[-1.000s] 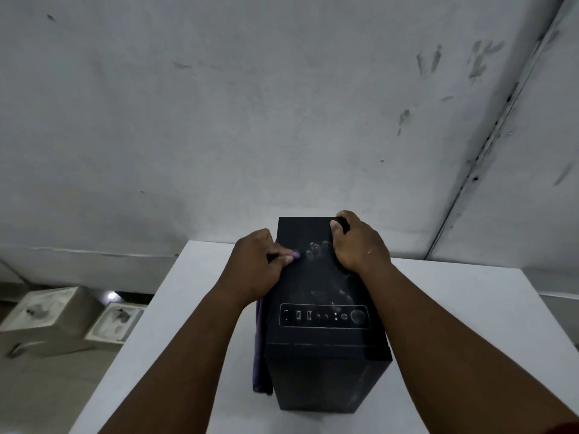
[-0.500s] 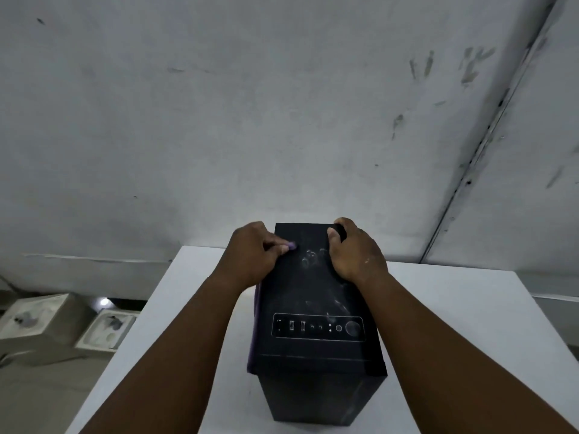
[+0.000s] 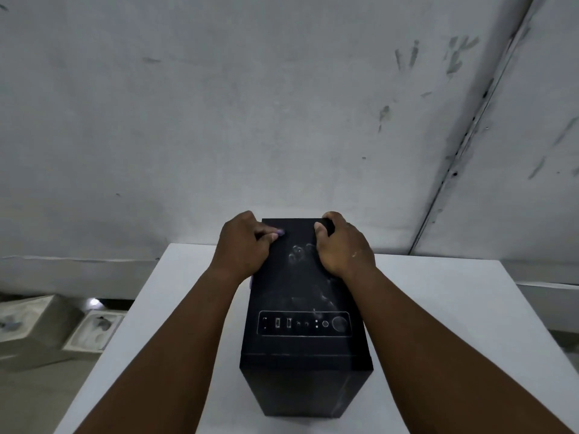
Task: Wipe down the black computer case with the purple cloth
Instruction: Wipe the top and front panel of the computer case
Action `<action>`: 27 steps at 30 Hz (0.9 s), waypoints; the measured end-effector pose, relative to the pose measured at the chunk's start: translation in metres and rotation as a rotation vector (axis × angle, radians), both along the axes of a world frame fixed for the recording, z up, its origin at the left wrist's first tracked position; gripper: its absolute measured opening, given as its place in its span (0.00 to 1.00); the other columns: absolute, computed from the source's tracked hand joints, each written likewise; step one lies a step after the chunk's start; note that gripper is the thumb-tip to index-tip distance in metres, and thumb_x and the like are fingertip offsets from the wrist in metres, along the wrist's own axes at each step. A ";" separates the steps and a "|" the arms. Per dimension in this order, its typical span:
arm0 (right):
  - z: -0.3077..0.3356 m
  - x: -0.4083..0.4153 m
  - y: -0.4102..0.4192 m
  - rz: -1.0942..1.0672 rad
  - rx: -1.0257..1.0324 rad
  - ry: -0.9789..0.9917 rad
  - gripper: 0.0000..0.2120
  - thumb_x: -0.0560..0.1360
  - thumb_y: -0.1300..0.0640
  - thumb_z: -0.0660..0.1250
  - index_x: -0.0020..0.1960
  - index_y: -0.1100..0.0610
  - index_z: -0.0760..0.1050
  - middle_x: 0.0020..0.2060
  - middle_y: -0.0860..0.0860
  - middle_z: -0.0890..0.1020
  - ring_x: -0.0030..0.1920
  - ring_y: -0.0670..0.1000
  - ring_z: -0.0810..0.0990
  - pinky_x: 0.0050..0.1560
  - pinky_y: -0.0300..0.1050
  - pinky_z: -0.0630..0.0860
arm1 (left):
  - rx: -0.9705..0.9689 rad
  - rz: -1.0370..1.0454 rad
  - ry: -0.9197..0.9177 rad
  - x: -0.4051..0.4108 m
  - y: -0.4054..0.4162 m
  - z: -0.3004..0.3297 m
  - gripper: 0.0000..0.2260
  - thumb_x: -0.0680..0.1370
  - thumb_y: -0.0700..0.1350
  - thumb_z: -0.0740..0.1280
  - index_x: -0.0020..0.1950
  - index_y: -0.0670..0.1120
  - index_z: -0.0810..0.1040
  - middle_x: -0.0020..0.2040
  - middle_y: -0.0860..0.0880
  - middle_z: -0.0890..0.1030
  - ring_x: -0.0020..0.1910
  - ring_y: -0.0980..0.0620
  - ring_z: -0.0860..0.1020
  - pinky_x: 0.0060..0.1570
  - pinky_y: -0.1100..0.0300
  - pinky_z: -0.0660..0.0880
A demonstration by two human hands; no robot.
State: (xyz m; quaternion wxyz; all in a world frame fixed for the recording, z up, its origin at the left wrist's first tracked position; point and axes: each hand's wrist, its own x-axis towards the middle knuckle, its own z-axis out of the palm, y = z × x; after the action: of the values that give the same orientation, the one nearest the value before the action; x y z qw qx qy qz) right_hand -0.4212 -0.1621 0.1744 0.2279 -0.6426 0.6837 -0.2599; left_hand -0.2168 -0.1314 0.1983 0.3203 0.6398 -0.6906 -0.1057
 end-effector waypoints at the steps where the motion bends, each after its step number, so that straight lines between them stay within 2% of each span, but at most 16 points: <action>1: 0.000 0.000 0.000 0.000 0.001 0.002 0.17 0.83 0.39 0.54 0.68 0.43 0.69 0.60 0.52 0.79 0.60 0.58 0.77 0.56 0.52 0.73 | -0.002 -0.009 0.015 0.001 0.010 0.000 0.08 0.79 0.45 0.73 0.54 0.57 0.88 0.40 0.57 0.72 0.40 0.60 0.72 0.42 0.74 0.64; 4: 0.002 0.001 0.001 -0.001 0.009 0.012 0.17 0.84 0.39 0.54 0.68 0.43 0.68 0.60 0.52 0.79 0.59 0.58 0.77 0.54 0.51 0.71 | 0.007 -0.059 0.039 0.004 0.040 0.001 0.08 0.77 0.44 0.75 0.52 0.58 0.89 0.39 0.58 0.75 0.41 0.62 0.75 0.42 0.77 0.65; 8: 0.003 0.001 0.001 0.001 0.016 0.011 0.18 0.84 0.39 0.54 0.69 0.44 0.68 0.60 0.53 0.79 0.61 0.59 0.77 0.54 0.50 0.70 | 0.028 -0.137 0.065 0.012 0.072 0.000 0.08 0.76 0.45 0.77 0.50 0.59 0.89 0.38 0.56 0.76 0.43 0.62 0.75 0.40 0.76 0.67; 13: 0.006 0.001 0.005 -0.009 0.014 0.020 0.19 0.84 0.40 0.54 0.72 0.45 0.68 0.61 0.54 0.79 0.62 0.58 0.77 0.54 0.50 0.70 | -0.004 -0.097 0.084 0.012 0.078 -0.003 0.09 0.77 0.47 0.76 0.52 0.61 0.88 0.38 0.55 0.75 0.42 0.60 0.75 0.40 0.75 0.66; 19: 0.010 0.001 0.014 -0.058 -0.010 0.052 0.24 0.84 0.39 0.55 0.77 0.45 0.66 0.67 0.54 0.77 0.68 0.58 0.75 0.63 0.54 0.72 | 0.045 -0.022 0.115 0.004 0.069 0.002 0.08 0.79 0.48 0.74 0.54 0.60 0.87 0.41 0.55 0.76 0.42 0.59 0.75 0.40 0.74 0.66; 27: 0.012 0.001 0.018 -0.076 -0.034 0.060 0.24 0.84 0.39 0.56 0.77 0.46 0.68 0.67 0.55 0.78 0.68 0.58 0.75 0.63 0.53 0.73 | 0.149 -0.241 0.052 0.021 0.122 0.006 0.09 0.77 0.49 0.76 0.50 0.65 0.87 0.40 0.55 0.77 0.45 0.60 0.75 0.41 0.69 0.71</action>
State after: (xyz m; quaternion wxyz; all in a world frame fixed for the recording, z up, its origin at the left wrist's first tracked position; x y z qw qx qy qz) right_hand -0.4200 -0.1444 0.1864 0.1862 -0.6276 0.7097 -0.2605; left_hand -0.1960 -0.0091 0.2039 0.2745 0.5714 -0.7441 -0.2109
